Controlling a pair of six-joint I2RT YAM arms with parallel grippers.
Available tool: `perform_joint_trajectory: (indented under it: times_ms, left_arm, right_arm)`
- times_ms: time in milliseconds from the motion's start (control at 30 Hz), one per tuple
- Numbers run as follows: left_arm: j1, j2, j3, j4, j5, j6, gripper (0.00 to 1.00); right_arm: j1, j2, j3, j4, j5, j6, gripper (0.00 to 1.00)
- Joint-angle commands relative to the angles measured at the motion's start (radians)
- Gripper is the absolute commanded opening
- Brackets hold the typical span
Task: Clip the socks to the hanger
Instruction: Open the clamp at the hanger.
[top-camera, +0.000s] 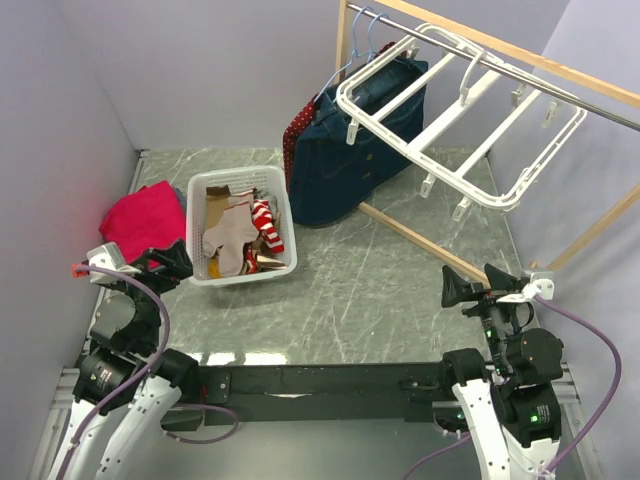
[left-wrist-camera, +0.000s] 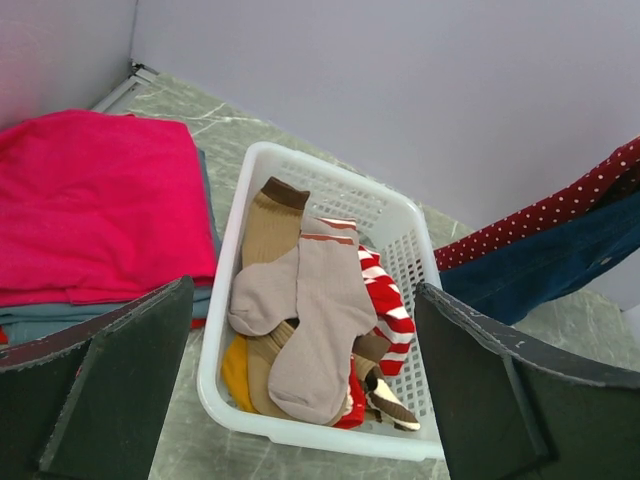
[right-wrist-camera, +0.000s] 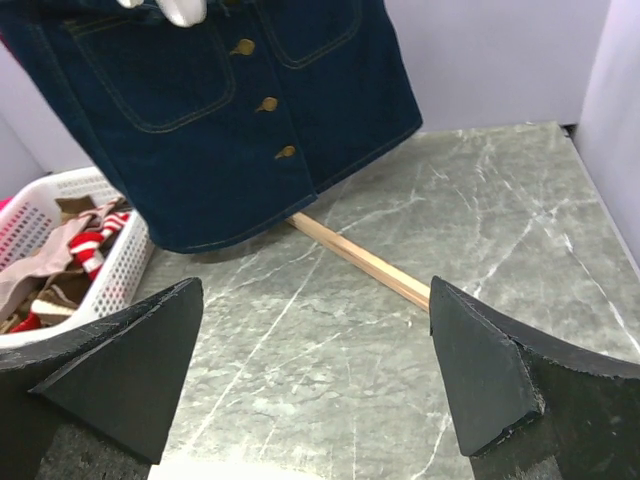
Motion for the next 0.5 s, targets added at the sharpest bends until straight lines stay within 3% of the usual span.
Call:
perform_joint_trajectory:
  times_ms: [0, 300, 467]
  left_arm:
    - [0.004, 0.015, -0.006, 0.032, 0.045, 0.012, 0.96]
    - [0.004, 0.111, -0.015, 0.129, 0.359, 0.070, 0.96]
    - [0.004, 0.248, 0.027, 0.154, 0.443, 0.062, 0.96]
  right_arm:
    - [-0.001, -0.158, 0.004, 0.053, -0.062, 0.000, 1.00]
    - [-0.001, -0.092, 0.050, 0.038, -0.125, -0.009, 1.00]
    - [-0.001, -0.042, 0.096, 0.042, -0.186, -0.020, 1.00]
